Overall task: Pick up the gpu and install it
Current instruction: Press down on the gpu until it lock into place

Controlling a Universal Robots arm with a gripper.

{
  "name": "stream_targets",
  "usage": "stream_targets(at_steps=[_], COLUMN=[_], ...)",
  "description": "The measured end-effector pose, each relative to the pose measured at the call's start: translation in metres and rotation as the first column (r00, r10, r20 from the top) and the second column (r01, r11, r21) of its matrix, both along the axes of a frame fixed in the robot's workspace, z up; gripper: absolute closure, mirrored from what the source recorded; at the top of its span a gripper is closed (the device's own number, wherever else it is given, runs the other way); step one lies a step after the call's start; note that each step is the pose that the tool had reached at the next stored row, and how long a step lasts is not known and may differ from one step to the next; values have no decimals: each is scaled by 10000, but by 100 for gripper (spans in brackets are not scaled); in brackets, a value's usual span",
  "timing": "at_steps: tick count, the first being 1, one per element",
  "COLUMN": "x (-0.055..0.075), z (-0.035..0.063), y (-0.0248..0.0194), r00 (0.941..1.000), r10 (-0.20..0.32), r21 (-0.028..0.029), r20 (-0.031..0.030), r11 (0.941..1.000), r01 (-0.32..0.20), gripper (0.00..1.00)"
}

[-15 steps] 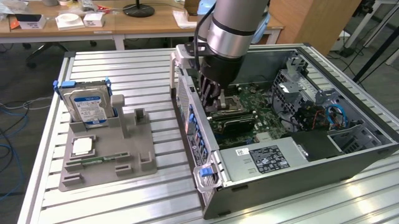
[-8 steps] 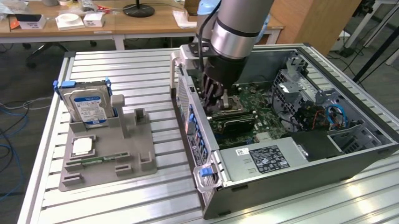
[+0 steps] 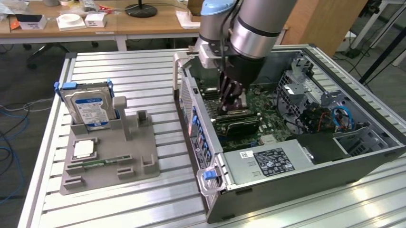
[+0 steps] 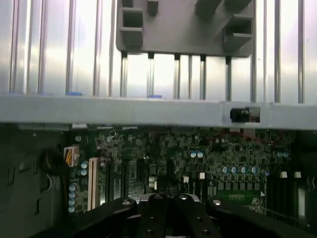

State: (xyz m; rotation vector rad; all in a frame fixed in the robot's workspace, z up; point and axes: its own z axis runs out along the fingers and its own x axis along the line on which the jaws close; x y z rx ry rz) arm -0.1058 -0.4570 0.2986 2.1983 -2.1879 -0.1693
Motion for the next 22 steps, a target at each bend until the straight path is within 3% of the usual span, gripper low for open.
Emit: stream_targets(at_steps=[2, 19, 22], x=[61, 64, 64], z=[-1, -1, 103], y=[-2, -3, -3], r00=[10000, 10000, 10000], r10=[1, 0, 0], r21=[1, 5, 5], r20=[-12, -26, -25], r11=[10000, 10000, 10000], r01=[-1, 0, 0], gripper=[89, 89, 89])
